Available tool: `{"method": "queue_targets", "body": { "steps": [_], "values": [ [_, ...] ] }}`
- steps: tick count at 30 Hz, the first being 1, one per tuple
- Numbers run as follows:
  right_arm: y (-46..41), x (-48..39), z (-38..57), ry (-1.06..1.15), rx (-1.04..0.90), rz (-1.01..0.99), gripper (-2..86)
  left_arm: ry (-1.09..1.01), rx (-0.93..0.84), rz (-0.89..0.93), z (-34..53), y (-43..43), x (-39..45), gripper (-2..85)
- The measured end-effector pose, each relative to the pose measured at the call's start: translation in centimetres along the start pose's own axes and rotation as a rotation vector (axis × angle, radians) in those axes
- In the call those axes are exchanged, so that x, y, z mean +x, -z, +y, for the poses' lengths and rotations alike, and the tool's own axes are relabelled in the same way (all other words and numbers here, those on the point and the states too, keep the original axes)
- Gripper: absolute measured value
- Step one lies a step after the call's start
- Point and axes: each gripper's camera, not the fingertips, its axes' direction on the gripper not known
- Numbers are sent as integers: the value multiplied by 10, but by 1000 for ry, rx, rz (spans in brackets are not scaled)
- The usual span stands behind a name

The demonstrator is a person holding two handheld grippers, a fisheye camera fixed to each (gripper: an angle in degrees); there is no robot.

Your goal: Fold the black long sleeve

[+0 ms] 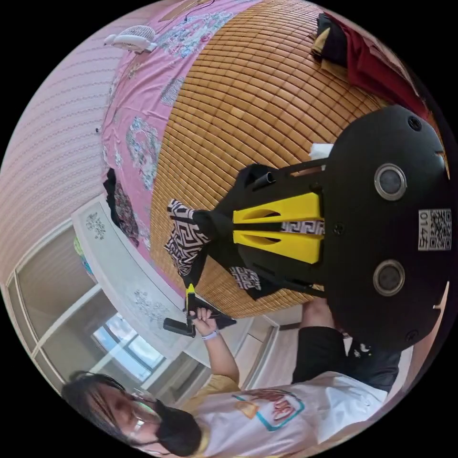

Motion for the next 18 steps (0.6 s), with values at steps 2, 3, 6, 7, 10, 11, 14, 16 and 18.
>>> {"method": "queue_targets", "body": {
  "steps": [2,3,6,7,10,11,14,16,18],
  "values": [
    [-34,-16,37,-23,-175,24,61,136,-73,-68,53,-5,-4,-5],
    [-55,-21,60,-83,-273,44,71,209,-124,-106,82,-8,-5,-5],
    [-79,-34,84,-218,-326,32,76,302,-161,-158,118,-10,8,-7],
    [-80,-38,82,-226,-309,38,75,291,-159,-162,119,-11,14,-8],
    [-85,-56,53,-213,-229,112,52,154,-196,-205,106,-32,54,-9],
    [-89,-63,34,-199,-201,148,38,84,-204,-205,98,-47,75,-10],
    [-114,-77,-26,-120,-161,212,13,-90,-196,-164,78,-90,130,-10],
    [-141,-85,-70,-33,-181,231,5,-176,-201,-179,70,-119,160,-10],
    [-182,-96,-129,92,-230,236,0,-233,-225,-260,71,-155,186,-10]
  ]
}}
